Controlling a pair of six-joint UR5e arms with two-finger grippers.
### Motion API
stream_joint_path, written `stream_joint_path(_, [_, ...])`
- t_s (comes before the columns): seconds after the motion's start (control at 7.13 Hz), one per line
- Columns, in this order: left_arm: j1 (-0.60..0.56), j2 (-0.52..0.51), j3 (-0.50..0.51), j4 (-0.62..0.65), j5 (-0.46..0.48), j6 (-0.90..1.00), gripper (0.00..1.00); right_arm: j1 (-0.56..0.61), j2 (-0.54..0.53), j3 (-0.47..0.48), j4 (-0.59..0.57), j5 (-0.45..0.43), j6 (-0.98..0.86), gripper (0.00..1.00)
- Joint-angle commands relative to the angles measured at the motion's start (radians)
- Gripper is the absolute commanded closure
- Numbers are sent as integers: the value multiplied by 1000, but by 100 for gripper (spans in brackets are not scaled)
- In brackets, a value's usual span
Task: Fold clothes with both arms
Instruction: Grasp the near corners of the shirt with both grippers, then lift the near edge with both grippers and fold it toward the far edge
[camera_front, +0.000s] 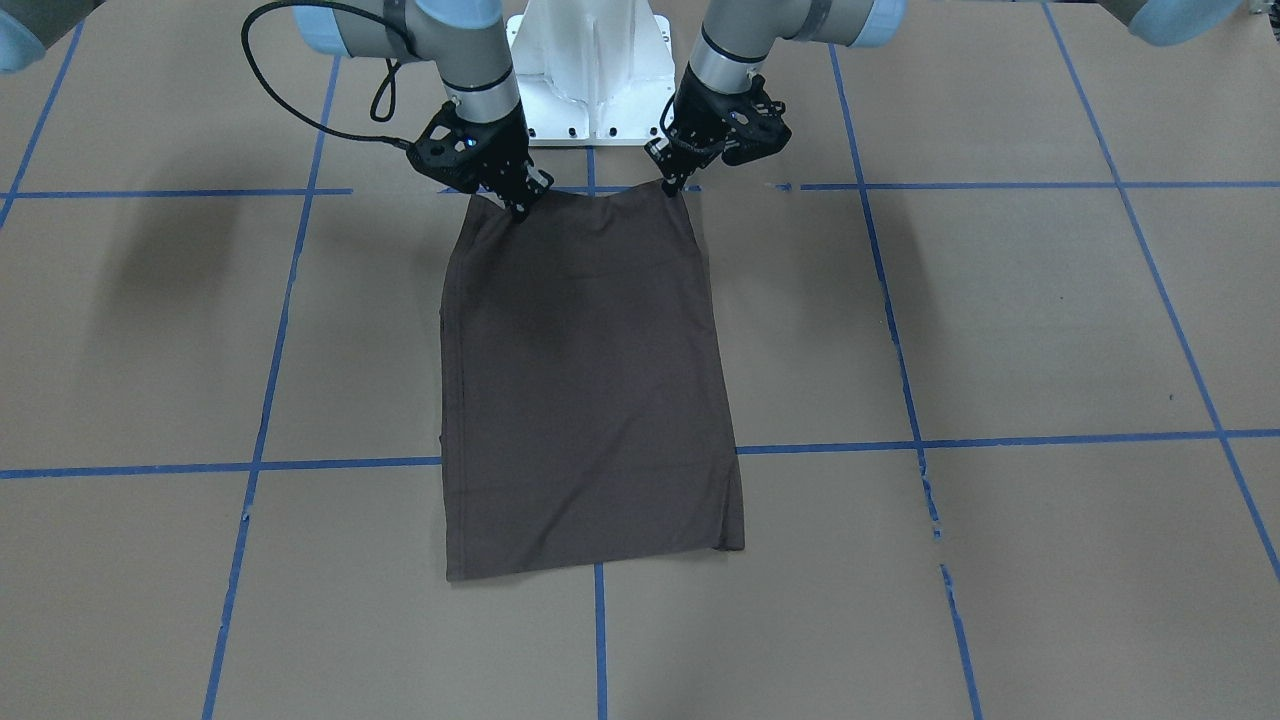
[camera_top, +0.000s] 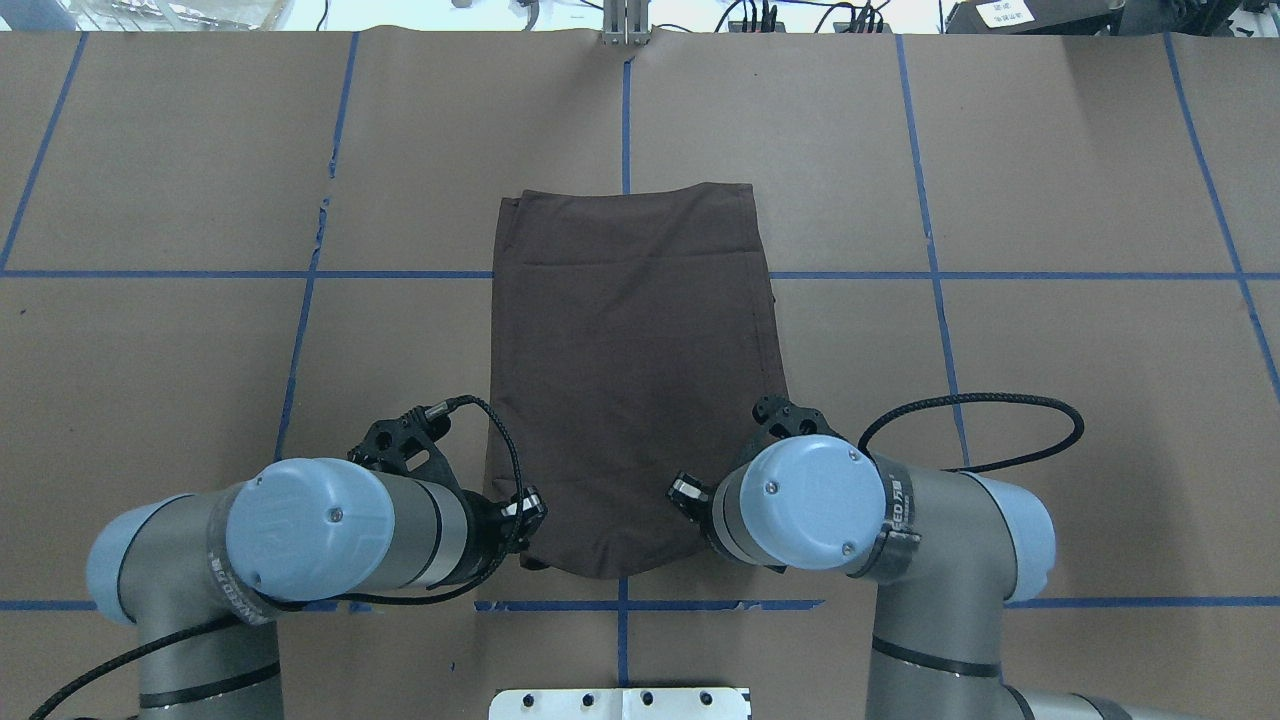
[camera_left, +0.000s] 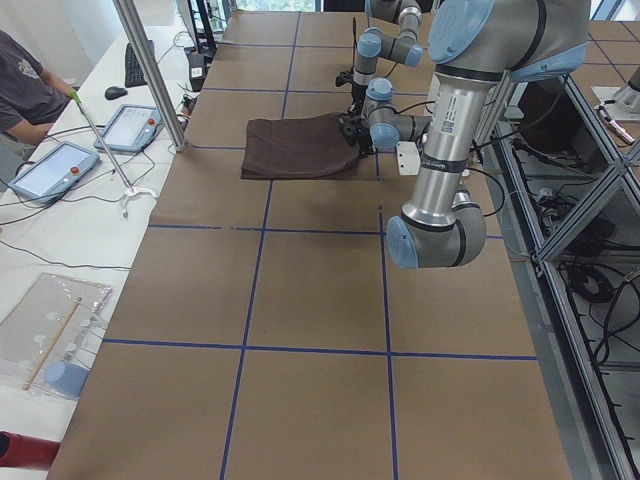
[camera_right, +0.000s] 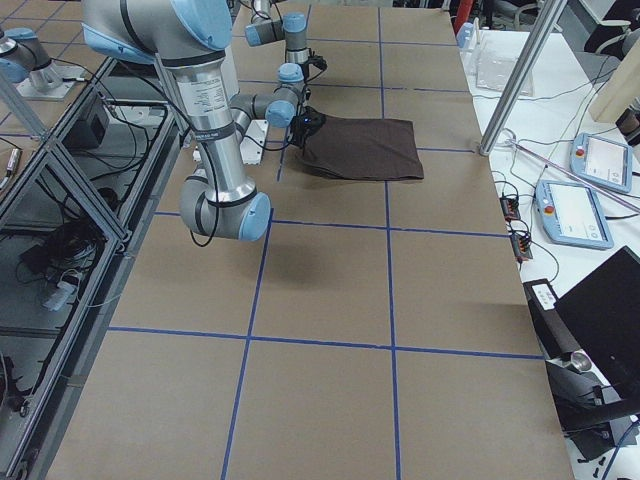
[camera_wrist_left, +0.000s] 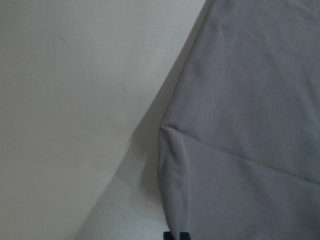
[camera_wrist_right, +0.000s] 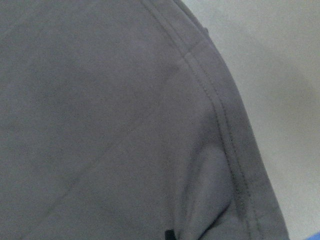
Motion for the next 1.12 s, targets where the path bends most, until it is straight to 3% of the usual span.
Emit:
stream_joint_path(0.0, [88,1,-111,125,3,-13,100,-85,-63,126,0,5,1,100])
stream_joint_path(0.28, [98,-3,-144,136,-2,-14,100,-83,-65,112,5,-1,-7,100])
stream_joint_path(0.56, [23,-14,-121,135,-2,-2,100,30,-52,66,11,5,-16,100])
stream_joint_path(0.98, [-167,-112,81,60,-3,6,100,218,42,-68,20,129,-77,100])
